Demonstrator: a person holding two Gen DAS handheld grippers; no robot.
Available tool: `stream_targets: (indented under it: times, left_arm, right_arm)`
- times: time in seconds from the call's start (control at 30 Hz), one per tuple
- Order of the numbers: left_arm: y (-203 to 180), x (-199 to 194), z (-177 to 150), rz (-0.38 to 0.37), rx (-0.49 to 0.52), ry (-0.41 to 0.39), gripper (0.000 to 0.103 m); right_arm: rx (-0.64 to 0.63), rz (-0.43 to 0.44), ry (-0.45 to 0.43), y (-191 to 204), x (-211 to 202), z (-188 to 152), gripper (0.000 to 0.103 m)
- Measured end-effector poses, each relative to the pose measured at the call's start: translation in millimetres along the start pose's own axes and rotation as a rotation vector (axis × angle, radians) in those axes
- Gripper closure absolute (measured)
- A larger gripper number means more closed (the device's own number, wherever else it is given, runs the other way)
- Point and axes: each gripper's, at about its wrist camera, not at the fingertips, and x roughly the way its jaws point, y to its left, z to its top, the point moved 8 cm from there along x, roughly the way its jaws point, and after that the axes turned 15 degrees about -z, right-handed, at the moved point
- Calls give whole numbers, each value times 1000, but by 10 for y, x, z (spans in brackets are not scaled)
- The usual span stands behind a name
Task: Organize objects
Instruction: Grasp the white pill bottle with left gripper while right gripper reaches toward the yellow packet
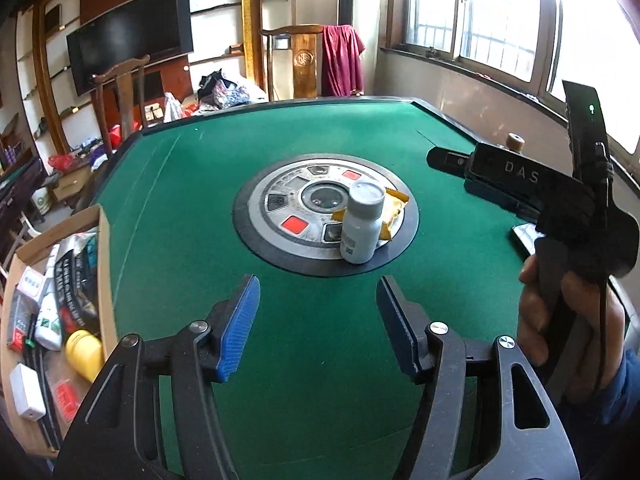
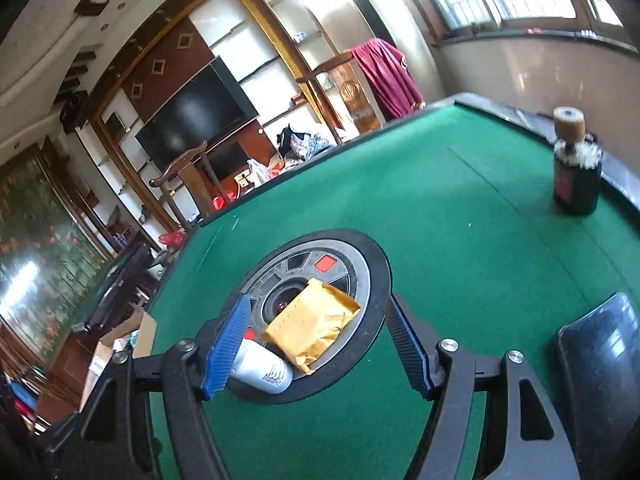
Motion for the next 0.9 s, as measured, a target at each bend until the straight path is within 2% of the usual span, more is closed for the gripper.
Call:
stream_targets:
  times: [0.4, 0.67, 0.9]
  left_arm:
    - [-103, 418, 313, 70, 58, 5, 42]
    - [-60, 801, 379, 129, 75, 53, 41]
    - [29, 1030, 411, 145, 60, 74, 41]
  right_arm:
    - [64, 35, 39, -42, 49, -1, 33]
    - [96, 63, 85, -30, 86, -51, 33]
    - [104, 74, 110, 7, 103, -97, 33]
